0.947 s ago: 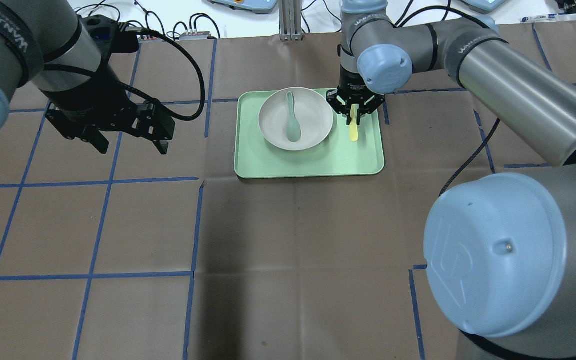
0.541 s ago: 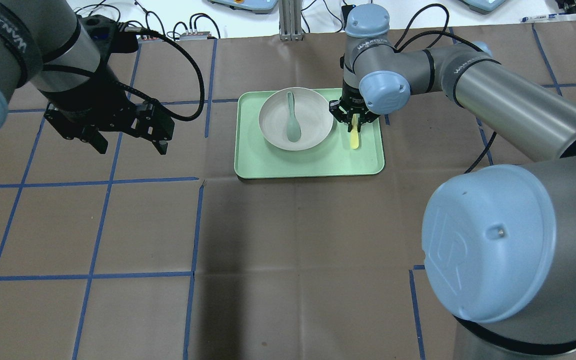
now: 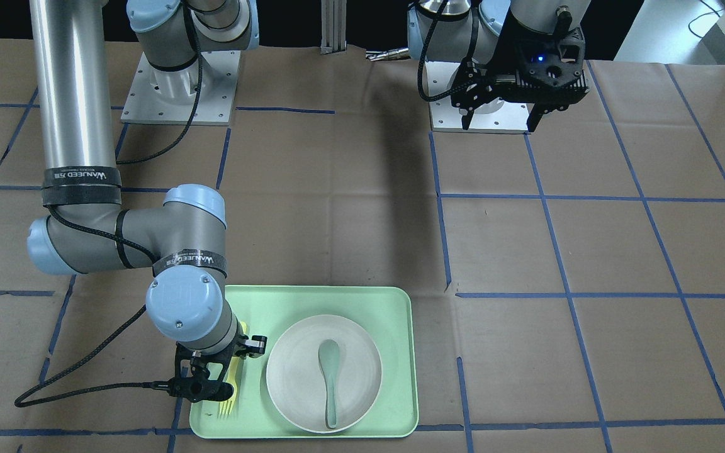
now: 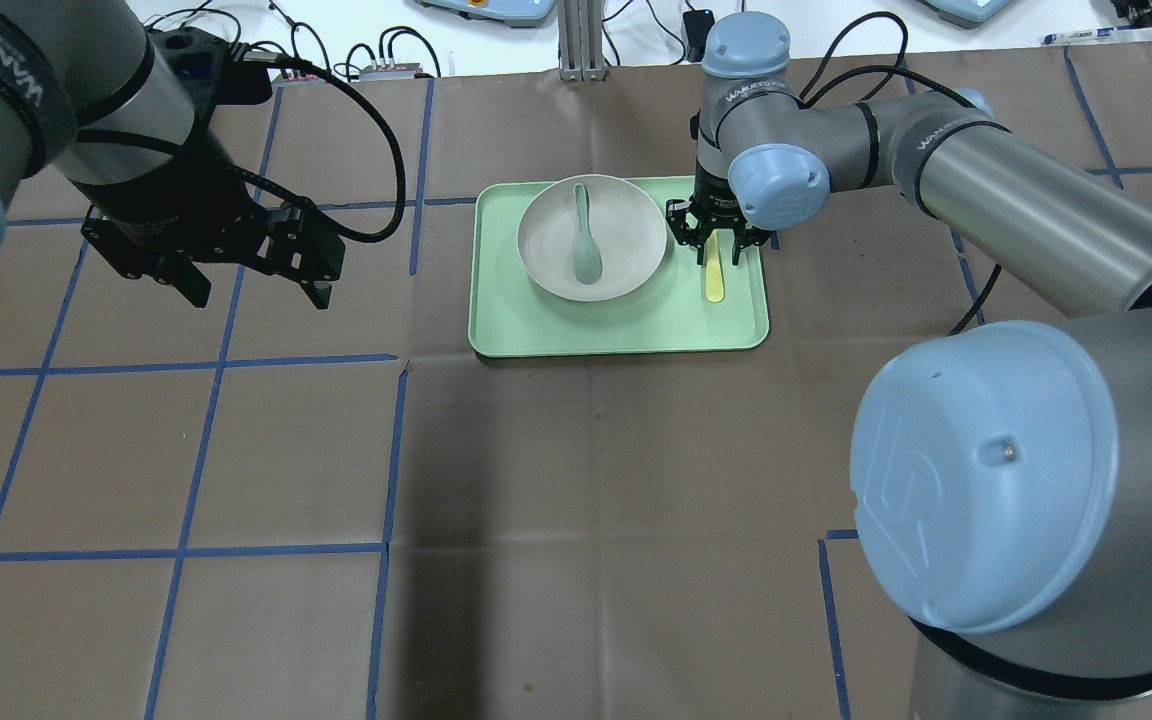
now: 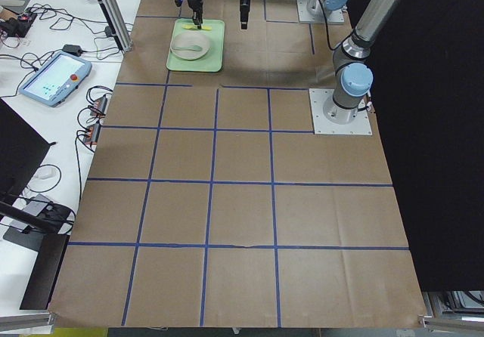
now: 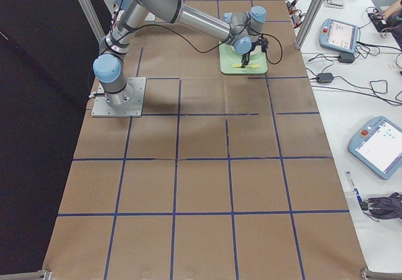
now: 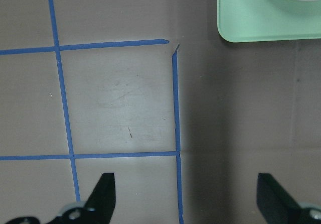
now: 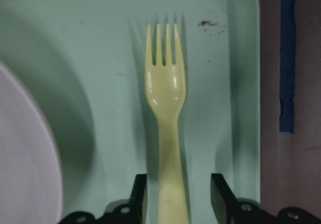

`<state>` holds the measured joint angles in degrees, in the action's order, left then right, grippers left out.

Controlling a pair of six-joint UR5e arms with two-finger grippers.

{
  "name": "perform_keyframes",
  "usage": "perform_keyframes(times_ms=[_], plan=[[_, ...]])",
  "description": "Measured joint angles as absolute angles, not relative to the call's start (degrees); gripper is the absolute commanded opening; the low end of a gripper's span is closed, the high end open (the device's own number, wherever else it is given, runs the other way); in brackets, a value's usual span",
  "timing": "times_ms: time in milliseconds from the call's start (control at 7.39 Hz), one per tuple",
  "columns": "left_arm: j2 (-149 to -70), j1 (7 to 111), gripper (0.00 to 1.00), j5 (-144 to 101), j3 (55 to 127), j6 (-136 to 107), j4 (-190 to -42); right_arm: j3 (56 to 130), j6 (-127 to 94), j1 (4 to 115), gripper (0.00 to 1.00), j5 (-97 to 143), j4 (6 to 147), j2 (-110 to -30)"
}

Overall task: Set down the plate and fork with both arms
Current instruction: 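Open the right gripper and raise it away from the tray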

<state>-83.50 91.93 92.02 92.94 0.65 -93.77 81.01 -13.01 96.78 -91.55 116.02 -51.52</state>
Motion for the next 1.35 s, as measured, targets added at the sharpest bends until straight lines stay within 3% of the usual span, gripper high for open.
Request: perform_keyframes(times_ms=[406,1083,1353], plan=[[-83.3,91.9,1.0,91.8,92.9,0.6,-93.8,81.4,-10.2,95.7,1.0,-91.5,109.2,-58.0],[-83.5,91.9,1.0,91.5,93.0,0.6,-93.9,91.2,-1.3,90.9,1.0,-91.6,96.4,-82.3],[-83.5,91.9,1.0,91.4,92.9,0.6,-93.9,92.1,-2.1,91.0,1.0,-91.4,92.3,-87.6]])
